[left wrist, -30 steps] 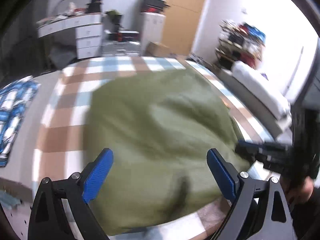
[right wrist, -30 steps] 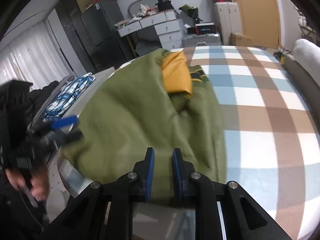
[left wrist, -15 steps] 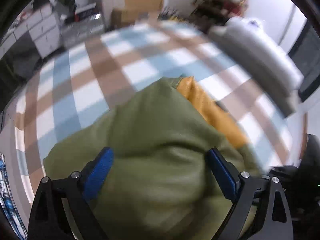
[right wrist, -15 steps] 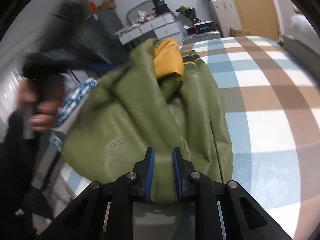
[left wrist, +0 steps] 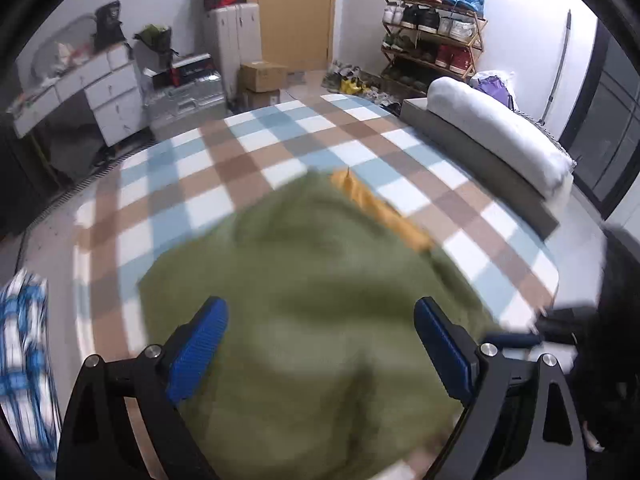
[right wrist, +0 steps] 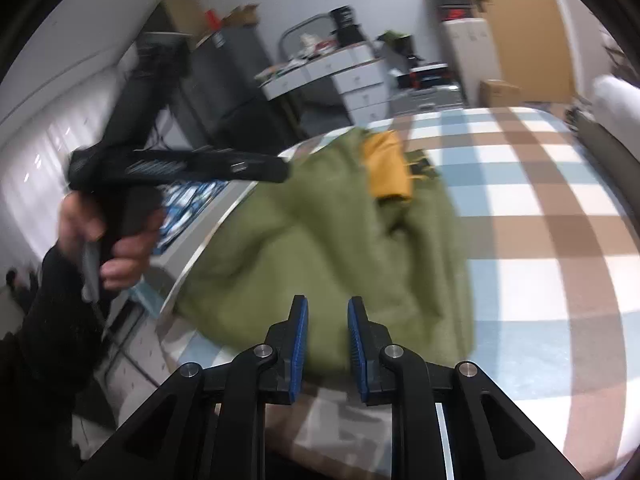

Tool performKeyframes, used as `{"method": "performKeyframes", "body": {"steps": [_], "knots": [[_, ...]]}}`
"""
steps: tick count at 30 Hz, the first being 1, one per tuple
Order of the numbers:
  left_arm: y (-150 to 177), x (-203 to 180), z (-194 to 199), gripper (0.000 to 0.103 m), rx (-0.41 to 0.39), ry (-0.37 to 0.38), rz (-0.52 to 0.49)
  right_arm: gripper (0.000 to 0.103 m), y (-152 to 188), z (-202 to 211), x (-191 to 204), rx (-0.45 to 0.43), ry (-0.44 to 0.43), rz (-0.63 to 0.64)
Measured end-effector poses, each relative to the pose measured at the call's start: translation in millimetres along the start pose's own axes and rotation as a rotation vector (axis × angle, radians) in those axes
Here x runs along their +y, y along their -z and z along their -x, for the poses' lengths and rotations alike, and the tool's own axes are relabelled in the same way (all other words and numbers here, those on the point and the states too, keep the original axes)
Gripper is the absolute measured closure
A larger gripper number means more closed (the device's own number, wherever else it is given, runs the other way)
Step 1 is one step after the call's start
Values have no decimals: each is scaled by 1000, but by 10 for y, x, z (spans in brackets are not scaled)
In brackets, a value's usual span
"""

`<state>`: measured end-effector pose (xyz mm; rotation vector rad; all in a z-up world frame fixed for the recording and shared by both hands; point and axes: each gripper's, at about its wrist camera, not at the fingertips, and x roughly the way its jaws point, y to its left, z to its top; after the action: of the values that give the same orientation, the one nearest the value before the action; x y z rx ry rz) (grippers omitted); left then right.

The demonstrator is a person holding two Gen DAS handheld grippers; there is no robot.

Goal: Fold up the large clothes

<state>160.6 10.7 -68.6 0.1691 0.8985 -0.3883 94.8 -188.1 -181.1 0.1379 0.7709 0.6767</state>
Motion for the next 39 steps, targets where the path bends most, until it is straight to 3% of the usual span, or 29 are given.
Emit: {"method": "performKeyframes", "body": {"steps": [2,4,6,7,9,12,14,16,18,20,21,23,27,30,32,34,36,39], "knots": [[263,60,-122,11,53,11,38,78,89,-329,-65,93,59,-25],[439,97,-361,12,107,-31,57,78,134,-424,-109,75,57,-33],[552,-47,-406,10,36,-110,-35,79,84,-414,-93,106,79,-76],[566,-70,-401,10,24,-129,-34,78,47,-377,-52,121,89,-93],[552,-11,-304,11,18,-107,46,78,-20,-246,79,103,39,-72],[640,119,10,12,-55,-24,141,77,-111,-92,278,55,-6,-1],[758,171,-6,12,-49,-52,152,78,-107,-236,355,87,-29,38],[880,194,-158,11,-46,-97,142,78,-4,-545,353,166,23,58],[908,130,-211,11,-63,-138,92,77,69,-704,360,157,61,90],[864,143,-205,10,-56,-129,98,77,30,-691,451,190,109,86],[866,170,-168,10,-58,-109,105,76,-38,-639,489,210,87,51],[859,272,-138,11,-66,-64,124,80,-217,-459,589,169,-29,27],[892,244,-149,8,-87,-61,122,74,-756,-328,760,17,72,147],[914,250,-170,6,-101,-51,140,75,-1211,-589,689,1,109,167],[928,273,-163,6,-105,-39,149,77,-1418,-1000,556,60,225,217],[932,267,-155,6,-110,-38,142,94,-1413,-1427,344,163,328,259],[941,254,-141,6,-119,-34,144,97,-1304,-1651,73,198,276,222],[929,232,-151,3,-106,-42,143,96,-1288,-1470,-139,186,188,114]]}}
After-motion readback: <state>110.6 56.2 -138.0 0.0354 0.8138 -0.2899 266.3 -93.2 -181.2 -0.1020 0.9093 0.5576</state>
